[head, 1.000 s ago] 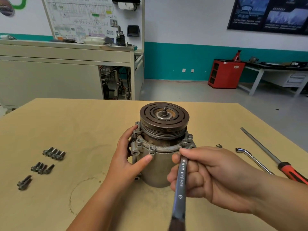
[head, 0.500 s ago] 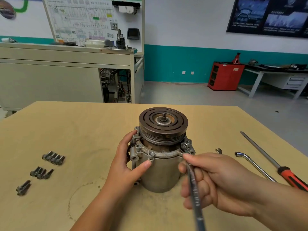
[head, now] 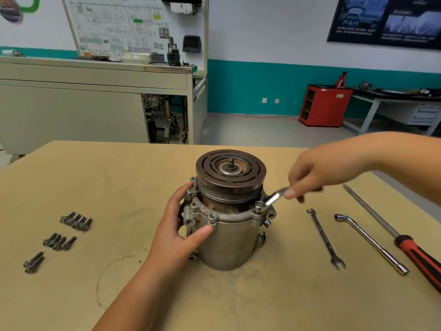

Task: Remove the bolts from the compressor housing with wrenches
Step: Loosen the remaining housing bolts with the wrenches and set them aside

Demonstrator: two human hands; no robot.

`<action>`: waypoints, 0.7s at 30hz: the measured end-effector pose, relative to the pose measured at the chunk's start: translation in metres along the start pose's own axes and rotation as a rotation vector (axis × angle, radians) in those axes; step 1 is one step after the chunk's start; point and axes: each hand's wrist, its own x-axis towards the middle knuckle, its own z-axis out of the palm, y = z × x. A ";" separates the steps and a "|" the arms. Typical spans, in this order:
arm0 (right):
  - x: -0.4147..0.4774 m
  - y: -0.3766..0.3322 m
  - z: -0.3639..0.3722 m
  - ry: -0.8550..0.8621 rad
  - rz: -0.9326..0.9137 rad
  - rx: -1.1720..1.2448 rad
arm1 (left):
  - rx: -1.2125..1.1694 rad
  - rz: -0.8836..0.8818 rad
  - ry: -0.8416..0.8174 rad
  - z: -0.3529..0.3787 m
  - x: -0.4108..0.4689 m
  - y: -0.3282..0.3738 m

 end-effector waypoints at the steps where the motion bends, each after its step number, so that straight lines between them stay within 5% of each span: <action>1: 0.002 0.007 0.001 0.092 -0.053 0.006 | -0.005 0.000 -0.001 0.000 0.000 0.000; 6: -0.012 0.054 0.040 0.249 -0.138 0.352 | -0.017 0.013 0.004 0.001 0.000 0.001; 12: -0.028 0.027 0.151 0.512 -0.364 1.436 | -0.038 0.007 0.007 0.001 0.000 -0.002; 14: -0.026 0.002 0.181 0.377 -0.759 1.733 | -0.041 0.006 0.011 0.001 0.000 -0.002; 16: -0.031 -0.022 0.183 0.558 -0.908 2.009 | -0.039 0.008 0.011 0.001 0.000 -0.002; 21: -0.010 -0.077 0.185 0.639 -0.327 1.792 | -0.055 0.015 0.014 0.001 0.000 -0.003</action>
